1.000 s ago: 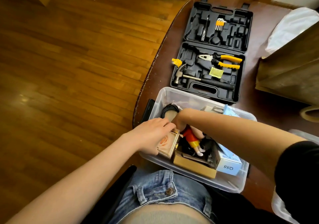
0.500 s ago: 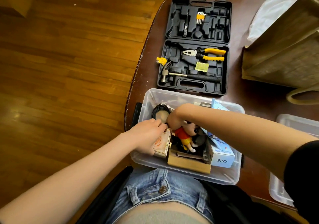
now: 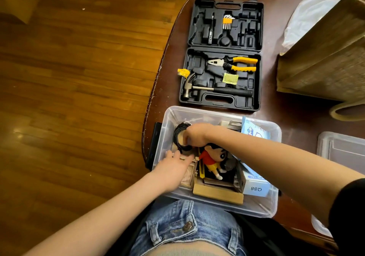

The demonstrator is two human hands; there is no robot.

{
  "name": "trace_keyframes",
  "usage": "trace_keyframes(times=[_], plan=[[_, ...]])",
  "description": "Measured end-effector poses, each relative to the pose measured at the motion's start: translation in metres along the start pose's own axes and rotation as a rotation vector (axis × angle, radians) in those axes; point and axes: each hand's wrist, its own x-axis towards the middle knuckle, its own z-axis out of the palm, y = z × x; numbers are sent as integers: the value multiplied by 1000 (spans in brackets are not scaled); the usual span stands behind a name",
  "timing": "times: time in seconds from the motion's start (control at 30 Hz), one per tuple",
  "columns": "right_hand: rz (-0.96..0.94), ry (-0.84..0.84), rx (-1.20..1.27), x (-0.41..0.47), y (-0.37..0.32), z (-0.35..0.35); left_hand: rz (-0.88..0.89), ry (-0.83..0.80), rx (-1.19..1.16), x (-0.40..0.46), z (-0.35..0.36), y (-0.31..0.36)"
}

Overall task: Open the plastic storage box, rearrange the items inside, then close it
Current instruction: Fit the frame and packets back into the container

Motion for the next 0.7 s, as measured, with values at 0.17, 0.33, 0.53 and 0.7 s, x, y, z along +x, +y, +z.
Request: trace_keyframes(times=[0.17, 0.33, 0.53, 0.7], plan=[[-180, -15, -36, 11, -8, 7, 37, -14, -26, -7, -12, -5], [-155, 31, -369, 14, -20, 13, 25, 14, 23, -10, -19, -3], [35, 41, -307, 9, -5, 3, 60, -47, 20, -13, -24, -6], [119, 71, -245, -3, -6, 1, 58, -114, 56, -9, -26, -5]])
